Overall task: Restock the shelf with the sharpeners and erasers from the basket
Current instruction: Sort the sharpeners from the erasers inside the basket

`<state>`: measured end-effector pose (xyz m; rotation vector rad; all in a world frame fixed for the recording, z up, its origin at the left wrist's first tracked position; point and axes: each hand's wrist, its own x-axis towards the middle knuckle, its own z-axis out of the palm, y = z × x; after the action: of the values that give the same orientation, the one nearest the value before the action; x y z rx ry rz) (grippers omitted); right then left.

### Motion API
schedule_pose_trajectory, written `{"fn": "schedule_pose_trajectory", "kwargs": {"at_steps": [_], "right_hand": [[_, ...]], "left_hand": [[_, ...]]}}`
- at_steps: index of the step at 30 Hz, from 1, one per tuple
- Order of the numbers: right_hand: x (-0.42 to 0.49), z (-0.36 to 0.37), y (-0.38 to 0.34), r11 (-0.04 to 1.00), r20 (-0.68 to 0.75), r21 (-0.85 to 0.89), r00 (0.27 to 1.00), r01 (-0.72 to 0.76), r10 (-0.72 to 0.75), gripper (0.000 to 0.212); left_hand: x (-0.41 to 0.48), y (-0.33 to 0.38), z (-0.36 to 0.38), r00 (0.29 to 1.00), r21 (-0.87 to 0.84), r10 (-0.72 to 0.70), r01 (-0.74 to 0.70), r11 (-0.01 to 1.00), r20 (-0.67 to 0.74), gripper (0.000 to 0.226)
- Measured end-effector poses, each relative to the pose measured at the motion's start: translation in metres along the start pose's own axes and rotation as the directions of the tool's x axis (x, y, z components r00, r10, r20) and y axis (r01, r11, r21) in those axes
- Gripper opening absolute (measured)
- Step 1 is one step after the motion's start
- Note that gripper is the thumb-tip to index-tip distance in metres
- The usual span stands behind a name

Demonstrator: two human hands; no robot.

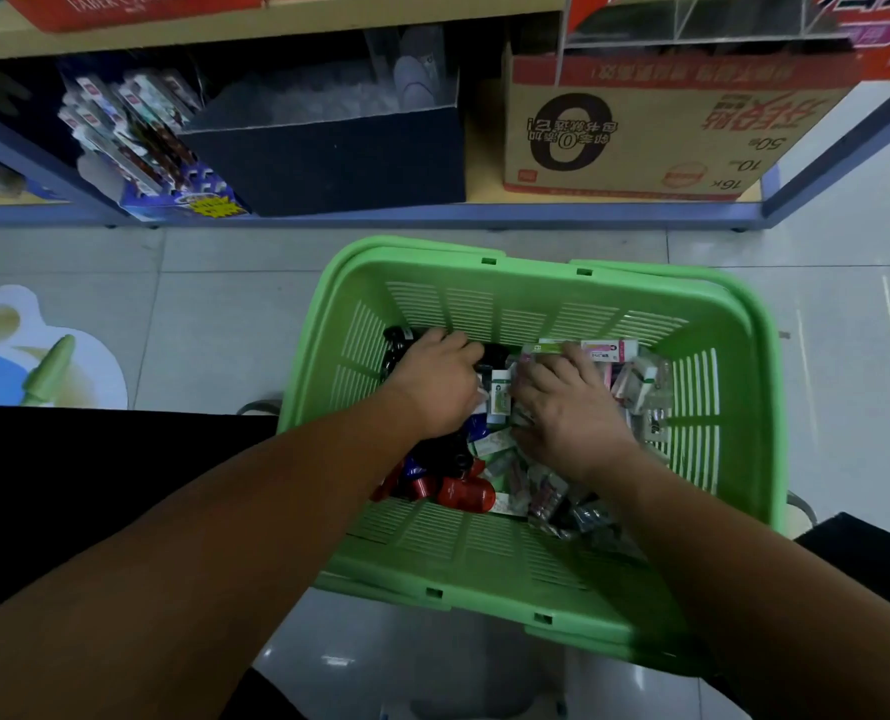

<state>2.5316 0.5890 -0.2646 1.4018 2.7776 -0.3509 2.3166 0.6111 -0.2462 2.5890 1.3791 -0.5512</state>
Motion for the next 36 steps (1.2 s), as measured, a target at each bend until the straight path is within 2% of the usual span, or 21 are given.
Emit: {"fn": "schedule_pose_trajectory", "kwargs": {"at_steps": [3, 6, 9, 11, 15, 18, 20, 23, 25, 27, 31, 33, 36], "right_hand": [[0.002, -0.004, -0.001, 0.993, -0.138, 0.093, 0.987, -0.067, 0.08, 0.039], [0.003, -0.01, -0.004, 0.987, -0.177, 0.103, 0.974, -0.12, 0.138, 0.033], [-0.001, -0.01, -0.001, 0.985, -0.174, 0.101, 0.973, -0.137, 0.153, 0.038], [-0.004, -0.009, 0.001, 0.983, -0.141, 0.101, 0.976, -0.152, 0.165, 0.042], [-0.002, -0.008, 0.001, 0.972, -0.086, 0.136, 0.976, -0.19, 0.202, 0.048], [0.001, -0.006, -0.002, 0.99, -0.084, 0.094, 0.99, -0.107, 0.115, 0.053], [0.003, -0.001, -0.007, 0.996, -0.046, 0.089, 0.999, -0.022, 0.026, 0.059], [0.005, 0.009, -0.011, 0.995, 0.07, 0.098, 0.997, 0.027, -0.034, 0.075], [0.004, 0.013, -0.011, 0.999, 0.118, 0.036, 0.992, 0.037, -0.041, 0.084], [0.004, 0.015, -0.012, 0.999, 0.136, -0.026, 0.99, 0.043, -0.039, 0.085], [0.015, 0.008, -0.017, 0.995, 0.224, -0.066, 0.973, 0.081, -0.064, 0.072], [0.021, 0.004, -0.017, 0.992, 0.287, -0.083, 0.956, 0.091, -0.063, 0.073], [0.028, -0.008, -0.021, 0.992, 0.305, -0.05, 0.948, 0.112, -0.091, 0.065]], "left_hand": [[0.0, -0.011, -0.001, 1.0, -0.119, -0.016, 0.013, 0.993, -0.025, 0.039], [0.013, -0.01, -0.002, 0.999, -0.229, -0.028, 0.02, 0.973, -0.032, 0.033], [0.029, 0.002, 0.001, 0.987, -0.299, -0.133, 0.155, 0.941, 0.093, 0.046], [0.035, 0.008, 0.005, 0.968, -0.267, -0.2, 0.234, 0.935, 0.148, 0.05], [0.033, 0.006, 0.007, 0.962, -0.205, -0.194, 0.233, 0.951, 0.193, 0.06], [0.031, 0.005, 0.007, 0.951, -0.27, -0.175, 0.244, 0.931, 0.256, 0.066], [0.03, 0.005, 0.006, 0.947, -0.347, -0.176, 0.266, 0.9, 0.269, 0.06], [0.027, 0.002, 0.002, 0.953, -0.476, -0.204, 0.289, 0.831, 0.222, 0.043], [0.022, -0.002, -0.003, 0.957, -0.534, -0.246, 0.291, 0.794, 0.155, 0.04], [0.014, -0.01, -0.011, 0.961, -0.528, -0.27, 0.26, 0.809, 0.061, 0.038], [-0.012, -0.028, -0.033, 0.967, -0.514, -0.241, 0.166, 0.842, -0.083, 0.03], [-0.028, -0.033, -0.049, 0.973, -0.477, -0.233, 0.204, 0.855, -0.002, 0.031], [-0.048, -0.031, -0.067, 0.951, -0.198, -0.181, 0.234, 0.952, 0.252, 0.028]]}}
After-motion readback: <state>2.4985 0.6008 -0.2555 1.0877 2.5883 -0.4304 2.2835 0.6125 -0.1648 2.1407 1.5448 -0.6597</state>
